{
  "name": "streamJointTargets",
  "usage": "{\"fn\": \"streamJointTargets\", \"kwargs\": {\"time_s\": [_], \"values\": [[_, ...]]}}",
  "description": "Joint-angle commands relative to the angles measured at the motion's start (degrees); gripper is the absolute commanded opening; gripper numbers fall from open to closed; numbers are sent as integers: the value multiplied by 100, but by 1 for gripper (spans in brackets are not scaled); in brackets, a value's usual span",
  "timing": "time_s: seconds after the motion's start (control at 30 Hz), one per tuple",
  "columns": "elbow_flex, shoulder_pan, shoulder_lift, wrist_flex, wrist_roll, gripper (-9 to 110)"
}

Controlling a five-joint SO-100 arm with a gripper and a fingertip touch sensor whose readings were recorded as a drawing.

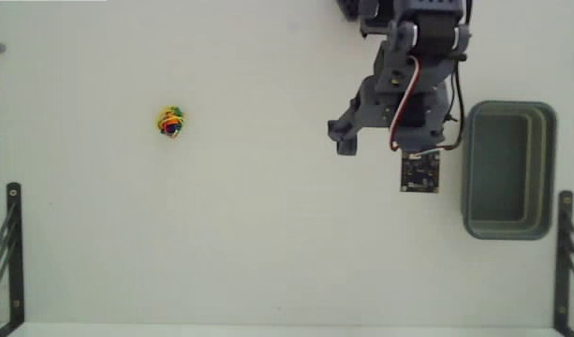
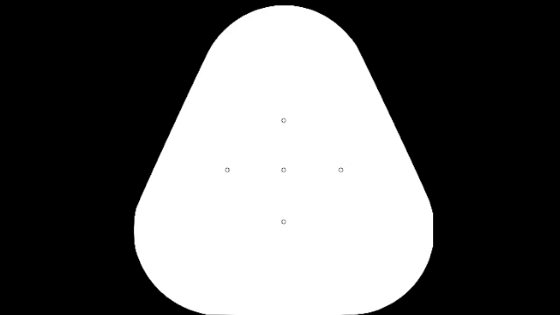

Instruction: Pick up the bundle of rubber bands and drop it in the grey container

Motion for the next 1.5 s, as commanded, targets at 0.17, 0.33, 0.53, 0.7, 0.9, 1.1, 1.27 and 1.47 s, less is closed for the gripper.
{"fn": "streamJointTargets", "kwargs": {"time_s": [0.17,0.33,0.53,0.7,0.9,1.1,1.27,1.47], "values": [[30,26,202,13,26,110],[30,48,202,13,26,110],[30,338,202,13,26,110],[30,693,202,13,26,110],[30,1100,202,13,26,110],[30,1507,202,13,26,110],[30,1838,202,13,26,110],[30,2245,202,13,26,110]]}}
